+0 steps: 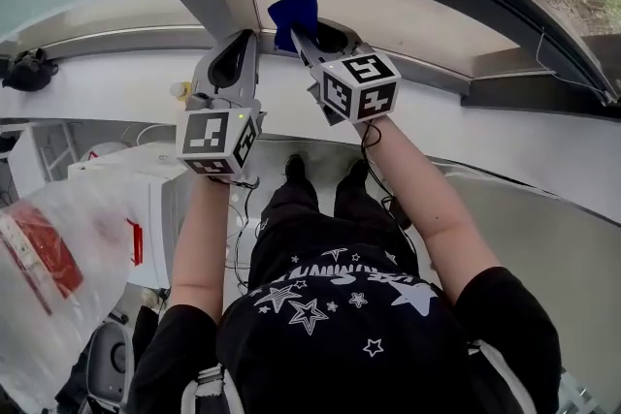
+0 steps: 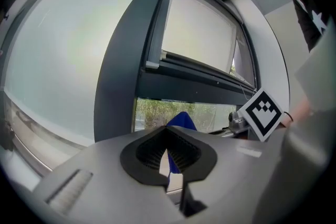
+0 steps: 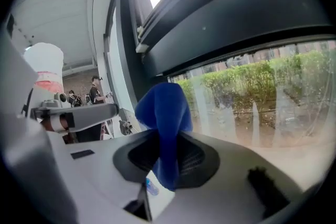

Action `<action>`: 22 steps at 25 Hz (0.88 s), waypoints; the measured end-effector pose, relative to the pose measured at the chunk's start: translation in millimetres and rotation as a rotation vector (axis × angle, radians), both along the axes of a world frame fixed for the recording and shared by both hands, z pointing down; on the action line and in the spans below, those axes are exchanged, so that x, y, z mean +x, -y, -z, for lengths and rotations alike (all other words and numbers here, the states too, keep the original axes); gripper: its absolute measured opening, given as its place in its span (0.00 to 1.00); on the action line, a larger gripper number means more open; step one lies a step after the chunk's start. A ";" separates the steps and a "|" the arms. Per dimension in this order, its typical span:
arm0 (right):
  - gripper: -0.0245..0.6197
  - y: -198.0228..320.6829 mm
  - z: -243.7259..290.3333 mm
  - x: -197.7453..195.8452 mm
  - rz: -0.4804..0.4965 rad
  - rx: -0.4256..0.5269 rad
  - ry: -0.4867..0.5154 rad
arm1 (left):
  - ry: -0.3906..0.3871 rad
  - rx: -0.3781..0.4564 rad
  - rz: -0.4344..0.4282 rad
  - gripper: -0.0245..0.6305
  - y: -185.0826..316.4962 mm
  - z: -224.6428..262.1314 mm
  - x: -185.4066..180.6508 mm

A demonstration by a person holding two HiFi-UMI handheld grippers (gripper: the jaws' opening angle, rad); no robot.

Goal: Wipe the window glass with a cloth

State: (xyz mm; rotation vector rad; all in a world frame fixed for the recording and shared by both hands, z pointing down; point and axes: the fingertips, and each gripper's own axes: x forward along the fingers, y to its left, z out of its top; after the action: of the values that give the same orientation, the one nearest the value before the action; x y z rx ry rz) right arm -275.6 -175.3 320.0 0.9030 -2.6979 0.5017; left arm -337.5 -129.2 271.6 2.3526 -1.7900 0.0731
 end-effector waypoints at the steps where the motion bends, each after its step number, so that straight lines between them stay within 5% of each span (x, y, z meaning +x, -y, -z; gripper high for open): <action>1: 0.15 6.2 -2.0 -7.8 0.010 0.005 0.003 | 0.009 -0.001 0.012 0.05 3.9 -1.2 -3.9; 14: 0.15 78.6 -17.1 -68.1 0.060 0.057 0.023 | 0.006 -0.051 0.157 0.05 24.5 -26.7 -32.1; 22: 0.15 91.1 -27.7 -43.3 0.041 0.059 0.022 | 0.044 -0.077 0.117 0.05 34.2 -33.6 -3.8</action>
State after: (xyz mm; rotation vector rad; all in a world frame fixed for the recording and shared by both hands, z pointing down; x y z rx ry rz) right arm -318.8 -266.5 347.7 0.8598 -2.7587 0.4277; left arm -341.3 -163.4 305.2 2.2055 -1.9050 0.1758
